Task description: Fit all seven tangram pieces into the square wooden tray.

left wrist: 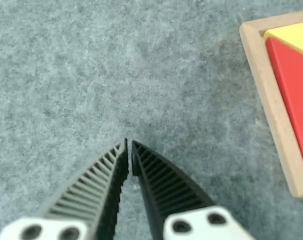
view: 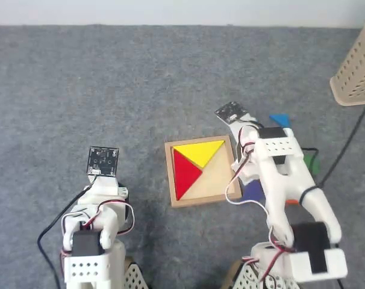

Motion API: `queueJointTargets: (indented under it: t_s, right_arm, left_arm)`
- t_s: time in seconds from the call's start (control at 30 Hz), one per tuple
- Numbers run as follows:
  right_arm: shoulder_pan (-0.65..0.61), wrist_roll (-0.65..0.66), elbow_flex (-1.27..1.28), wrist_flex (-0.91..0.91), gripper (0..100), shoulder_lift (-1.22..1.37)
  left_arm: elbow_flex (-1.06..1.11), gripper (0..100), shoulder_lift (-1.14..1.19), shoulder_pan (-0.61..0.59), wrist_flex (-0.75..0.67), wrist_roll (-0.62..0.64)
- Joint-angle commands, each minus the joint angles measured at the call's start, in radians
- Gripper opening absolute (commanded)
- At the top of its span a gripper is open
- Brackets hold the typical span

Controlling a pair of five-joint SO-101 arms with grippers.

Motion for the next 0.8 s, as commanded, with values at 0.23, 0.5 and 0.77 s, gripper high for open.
queueJointTargets:
  t_s: [0.23,0.5,0.77]
  right_arm:
    - [0.024,0.026,-0.058,-0.139,14.8,0.097]
    - [0.159,-0.012,-0.058,-0.073,14.8,-0.061]
    - [0.18,0.196,-0.026,0.268,14.8,-0.306]
  left_arm:
    - [-0.005,1,-0.006,-0.002,0.006,0.006]
    - [-0.005,1,-0.006,-0.002,0.006,0.006]
    - [-0.005,1,-0.006,-0.002,0.006,0.006]
